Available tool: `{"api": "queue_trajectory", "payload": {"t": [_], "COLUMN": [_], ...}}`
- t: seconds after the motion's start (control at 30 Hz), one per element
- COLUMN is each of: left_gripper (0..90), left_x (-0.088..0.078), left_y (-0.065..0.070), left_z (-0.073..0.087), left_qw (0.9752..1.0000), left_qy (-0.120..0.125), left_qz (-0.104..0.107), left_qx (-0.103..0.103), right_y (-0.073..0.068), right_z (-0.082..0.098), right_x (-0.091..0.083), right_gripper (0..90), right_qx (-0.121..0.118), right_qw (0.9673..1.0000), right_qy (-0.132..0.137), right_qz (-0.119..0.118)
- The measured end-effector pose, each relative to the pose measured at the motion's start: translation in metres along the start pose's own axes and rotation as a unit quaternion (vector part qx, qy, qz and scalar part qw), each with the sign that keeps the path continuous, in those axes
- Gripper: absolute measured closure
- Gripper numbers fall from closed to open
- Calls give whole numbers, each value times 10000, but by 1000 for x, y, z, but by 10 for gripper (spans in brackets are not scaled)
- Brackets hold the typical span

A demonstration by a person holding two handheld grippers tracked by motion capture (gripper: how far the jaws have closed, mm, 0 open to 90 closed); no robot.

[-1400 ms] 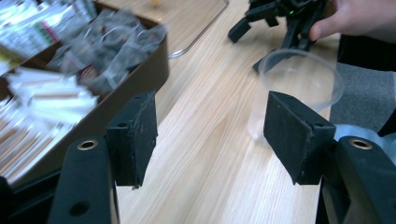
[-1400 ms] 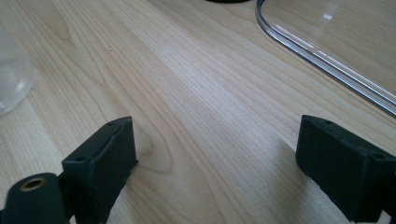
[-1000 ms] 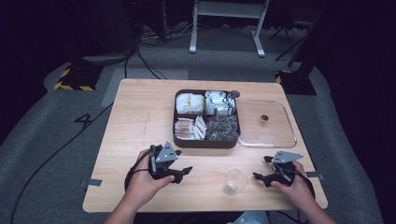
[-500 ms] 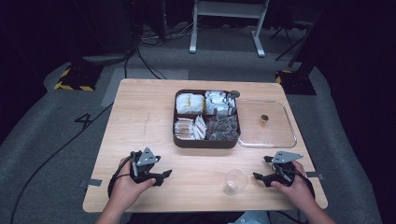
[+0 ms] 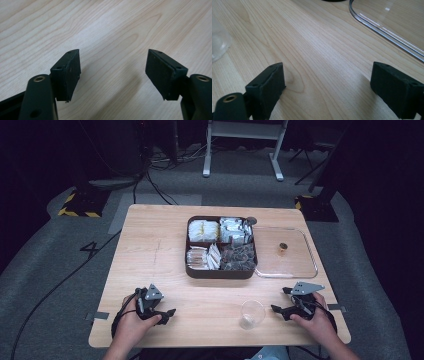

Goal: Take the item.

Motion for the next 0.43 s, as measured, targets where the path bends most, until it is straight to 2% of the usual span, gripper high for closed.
{"api": "queue_trajectory", "payload": {"t": [0.03,0.17,0.2,0.27,0.43], "left_gripper": [275,207,176,109,81], "left_x": [1,6,8,13,13], "left_y": [0,-3,-4,-5,-5], "left_z": [1,3,4,7,6], "left_qw": [10000,9998,9995,9989,9988], "left_qy": [-28,128,159,367,352], "left_qz": [-14,-130,-216,-279,-333], "left_qx": [12,48,158,129,102], "right_y": [0,0,0,0,0], "right_z": [0,0,0,0,0], "right_x": [0,0,0,0,0], "right_gripper": [125,125,125,124,124], "right_qx": [-2,-2,-1,-2,-2], "right_qw": [10000,10000,10000,10000,10000], "right_qy": [0,0,0,0,0], "right_qz": [0,0,-1,-1,0]}}
Point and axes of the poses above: each handheld gripper's, and its own axes: x roughly forward along the jaws, z roughly out of its underside, y roughly to its right, the point moved 2 cm from there along x, roughly forward along the jaws, and after that the axes turned 12 degrees about x, right-handed, at the moved point
